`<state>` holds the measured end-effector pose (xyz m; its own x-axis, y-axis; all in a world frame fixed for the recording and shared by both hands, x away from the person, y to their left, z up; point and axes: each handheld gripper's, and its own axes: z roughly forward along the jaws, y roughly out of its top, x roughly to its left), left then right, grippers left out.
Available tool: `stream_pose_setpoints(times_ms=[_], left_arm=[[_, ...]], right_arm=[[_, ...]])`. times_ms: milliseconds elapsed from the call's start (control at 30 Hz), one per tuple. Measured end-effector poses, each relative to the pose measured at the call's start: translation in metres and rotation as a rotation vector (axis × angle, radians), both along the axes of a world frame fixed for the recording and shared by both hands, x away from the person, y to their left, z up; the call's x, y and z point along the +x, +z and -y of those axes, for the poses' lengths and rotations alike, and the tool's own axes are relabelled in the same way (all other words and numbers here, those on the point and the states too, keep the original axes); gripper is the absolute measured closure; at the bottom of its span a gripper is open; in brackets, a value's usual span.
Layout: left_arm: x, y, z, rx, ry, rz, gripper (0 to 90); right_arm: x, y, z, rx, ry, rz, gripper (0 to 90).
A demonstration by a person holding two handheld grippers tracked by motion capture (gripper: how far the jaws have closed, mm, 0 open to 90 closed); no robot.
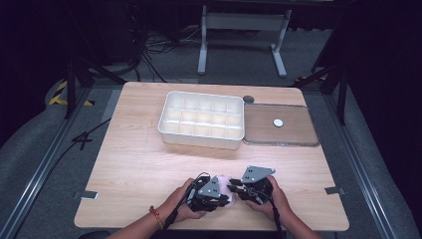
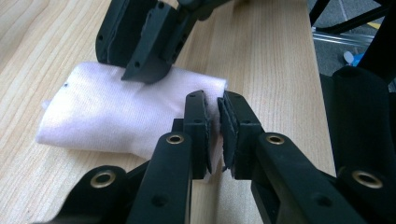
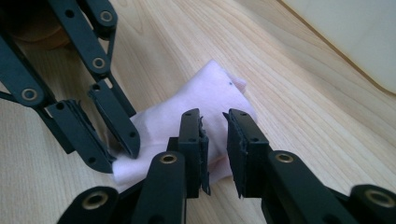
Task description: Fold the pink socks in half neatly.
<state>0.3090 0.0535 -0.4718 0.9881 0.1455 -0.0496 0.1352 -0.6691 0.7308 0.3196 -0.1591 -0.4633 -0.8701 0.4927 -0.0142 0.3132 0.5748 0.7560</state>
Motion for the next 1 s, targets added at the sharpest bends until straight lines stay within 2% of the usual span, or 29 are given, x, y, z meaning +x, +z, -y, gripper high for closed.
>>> stream_pose_setpoints(times_ms=[167,333,433,567,667,767,867,1000], left_arm=[[0.0,0.0,0.0,0.004,0.001,0.001,80.8],[0.001,0.0,0.0,-0.002,-0.005,0.004,80.8],[0.001,0.0,0.0,-0.001,-0.005,0.004,80.7],[0.001,-0.001,0.0,-0.008,0.0,-0.006,80.7],[0.001,-0.001,0.0,-0.012,-0.002,-0.004,80.7],[0.001,0.0,-0.001,0.002,-0.004,0.003,80.4],[0.001,0.0,-0.002,-0.002,-0.001,-0.007,80.2],[0.001,0.0,-0.002,0.001,-0.001,-0.01,80.2]], right_arm=[[0.001,0.001,0.004,-0.006,-0.015,-0.002,75.7],[0.005,0.003,0.009,-0.015,-0.057,0.008,73.8],[0.005,0.007,0.009,0.019,-0.081,-0.004,68.4],[0.002,0.01,0.003,0.069,-0.071,-0.021,62.4],[0.003,0.007,-0.004,0.056,-0.061,-0.038,58.8],[0.007,-0.003,-0.01,0.035,-0.051,-0.087,54.8],[0.011,-0.007,-0.008,0.052,-0.064,-0.128,49.4],[0.021,-0.015,-0.002,0.115,-0.068,-0.231,47.9]])
